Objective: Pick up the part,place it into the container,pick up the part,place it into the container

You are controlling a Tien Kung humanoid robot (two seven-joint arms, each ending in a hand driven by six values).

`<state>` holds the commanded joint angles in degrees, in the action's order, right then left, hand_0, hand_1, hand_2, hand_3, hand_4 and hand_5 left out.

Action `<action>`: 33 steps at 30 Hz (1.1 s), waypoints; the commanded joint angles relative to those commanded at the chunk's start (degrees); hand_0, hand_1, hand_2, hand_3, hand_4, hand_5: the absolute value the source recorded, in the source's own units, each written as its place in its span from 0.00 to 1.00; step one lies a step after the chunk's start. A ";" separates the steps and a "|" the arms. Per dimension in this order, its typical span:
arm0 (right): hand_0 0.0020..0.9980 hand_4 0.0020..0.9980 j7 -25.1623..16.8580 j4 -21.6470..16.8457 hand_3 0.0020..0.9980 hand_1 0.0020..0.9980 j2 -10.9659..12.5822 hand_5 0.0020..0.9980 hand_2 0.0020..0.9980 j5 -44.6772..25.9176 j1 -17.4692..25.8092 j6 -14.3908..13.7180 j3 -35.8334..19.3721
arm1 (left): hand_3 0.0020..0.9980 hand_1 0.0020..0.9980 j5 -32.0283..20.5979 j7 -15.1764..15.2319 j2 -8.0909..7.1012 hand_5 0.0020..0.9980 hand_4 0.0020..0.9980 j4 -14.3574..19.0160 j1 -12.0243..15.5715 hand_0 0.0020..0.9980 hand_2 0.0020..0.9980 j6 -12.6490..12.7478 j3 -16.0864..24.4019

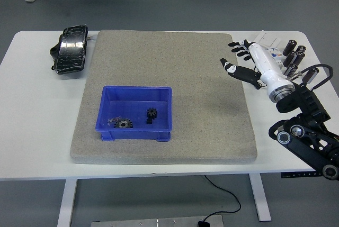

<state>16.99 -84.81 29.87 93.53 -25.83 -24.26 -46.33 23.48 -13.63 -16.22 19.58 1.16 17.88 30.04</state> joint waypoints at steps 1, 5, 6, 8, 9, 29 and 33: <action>0.65 0.69 0.16 0.02 0.82 0.68 0.26 0.42 0.71 0.68 0.45 0.10 -0.43 | 0.56 0.67 -0.10 0.05 0.01 0.48 0.43 -0.02 -0.01 0.68 0.60 -0.04 -0.04; 0.65 0.68 0.72 -0.04 0.83 0.68 0.61 0.40 0.71 3.06 2.36 0.32 -2.47 | 0.56 0.67 -0.20 0.08 0.08 0.48 0.43 -0.08 -0.03 0.68 0.60 -0.13 -0.01; 0.65 0.68 0.77 -0.11 0.83 0.68 0.62 0.40 0.71 3.35 2.79 0.34 -2.93 | 0.56 0.67 -0.30 0.13 0.10 0.48 0.43 -0.10 -0.02 0.68 0.60 -0.15 -0.07; 0.65 0.68 0.42 -0.33 0.83 0.68 0.43 0.40 0.71 3.12 4.07 0.39 -4.33 | 0.56 0.67 -0.35 0.12 0.14 0.48 0.43 -0.14 -0.02 0.68 0.60 -0.24 -0.07; 0.65 0.68 0.03 -0.47 0.83 0.68 0.28 0.40 0.71 2.53 4.73 0.37 -5.09 | 0.56 0.67 -0.35 0.10 0.16 0.48 0.43 -0.17 -0.03 0.68 0.60 -0.29 -0.05; 0.70 0.76 -19.55 2.58 0.86 0.73 -3.92 0.49 0.78 -29.08 18.64 6.60 -21.29 | 0.56 0.67 -0.39 -0.21 0.42 0.47 0.44 -0.38 0.09 0.68 0.60 -0.93 0.07; 0.70 0.76 -21.56 3.20 0.86 0.73 -4.37 0.49 0.78 -36.57 18.89 8.27 -22.49 | 0.56 0.67 -0.55 -0.11 0.51 0.47 0.44 -0.47 -0.01 0.68 0.60 -1.07 -0.03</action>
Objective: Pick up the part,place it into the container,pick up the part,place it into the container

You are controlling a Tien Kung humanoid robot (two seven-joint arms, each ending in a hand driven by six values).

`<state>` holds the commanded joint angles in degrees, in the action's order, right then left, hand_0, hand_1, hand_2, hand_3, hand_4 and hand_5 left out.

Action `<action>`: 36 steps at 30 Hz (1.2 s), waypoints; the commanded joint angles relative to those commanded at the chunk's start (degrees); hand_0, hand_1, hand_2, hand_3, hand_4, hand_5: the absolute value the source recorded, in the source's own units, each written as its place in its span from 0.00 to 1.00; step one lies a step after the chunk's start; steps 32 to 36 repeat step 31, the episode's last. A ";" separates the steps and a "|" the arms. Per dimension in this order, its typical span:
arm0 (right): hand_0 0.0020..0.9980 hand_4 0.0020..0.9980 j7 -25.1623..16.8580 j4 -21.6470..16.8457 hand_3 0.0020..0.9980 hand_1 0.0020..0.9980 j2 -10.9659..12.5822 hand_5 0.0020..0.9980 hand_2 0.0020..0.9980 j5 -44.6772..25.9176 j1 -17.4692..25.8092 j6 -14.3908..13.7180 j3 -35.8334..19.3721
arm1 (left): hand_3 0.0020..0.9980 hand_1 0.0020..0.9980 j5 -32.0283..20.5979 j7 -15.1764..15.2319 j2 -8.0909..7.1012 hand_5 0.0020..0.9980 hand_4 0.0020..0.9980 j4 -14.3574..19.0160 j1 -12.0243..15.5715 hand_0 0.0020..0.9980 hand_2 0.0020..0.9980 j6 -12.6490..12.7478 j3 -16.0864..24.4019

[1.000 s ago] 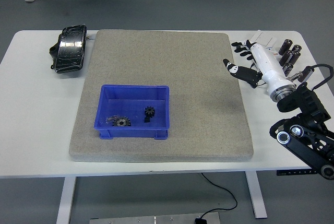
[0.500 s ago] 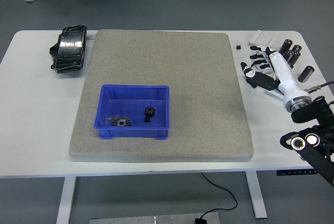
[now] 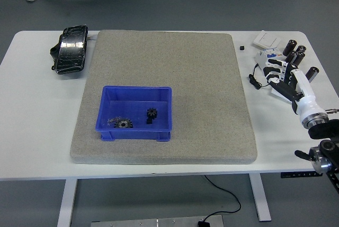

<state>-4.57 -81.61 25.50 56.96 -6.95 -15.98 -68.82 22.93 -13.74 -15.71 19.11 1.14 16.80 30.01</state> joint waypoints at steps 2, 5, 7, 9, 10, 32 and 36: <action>0.71 0.83 -0.45 -0.09 0.91 0.72 -0.06 0.60 0.76 -2.88 -0.03 0.32 -0.20 | 0.56 0.67 0.06 -0.03 0.00 0.47 0.44 -0.01 -0.01 0.68 0.60 -0.02 0.04; 0.71 0.83 -0.91 -0.27 0.91 0.72 -0.18 0.60 0.76 -6.94 -0.16 0.56 -0.43 | 0.56 0.67 0.11 -0.08 -0.04 0.47 0.44 0.03 0.01 0.68 0.60 0.02 0.10; 0.70 0.83 -1.06 -0.32 0.91 0.70 -0.27 0.61 0.70 -8.99 -0.22 0.61 -0.51 | 0.56 0.67 0.16 -0.12 -0.06 0.47 0.44 0.05 0.01 0.68 0.60 0.05 0.13; 0.70 0.83 -1.19 -0.39 0.91 0.70 -0.35 0.61 0.70 -10.14 -0.21 0.63 -0.55 | 0.56 0.67 0.13 -0.11 -0.07 0.47 0.44 0.07 0.02 0.68 0.60 0.07 0.11; 0.70 0.83 -1.25 -0.41 0.91 0.70 -0.38 0.61 0.70 -10.50 -0.19 0.60 -0.59 | 0.56 0.67 0.13 -0.12 -0.07 0.47 0.44 0.07 0.03 0.68 0.60 0.08 0.09; 0.70 0.82 0.63 -0.80 0.79 0.72 -0.61 0.61 0.74 -8.39 0.10 1.34 -1.31 | 0.56 0.67 -0.23 0.04 0.05 0.48 0.44 0.13 0.16 0.68 0.60 0.17 -0.29; 0.70 0.82 0.63 -0.80 0.79 0.72 -0.61 0.61 0.74 -8.39 0.10 1.34 -1.31 | 0.56 0.67 -0.23 0.04 0.05 0.48 0.44 0.13 0.16 0.68 0.60 0.17 -0.29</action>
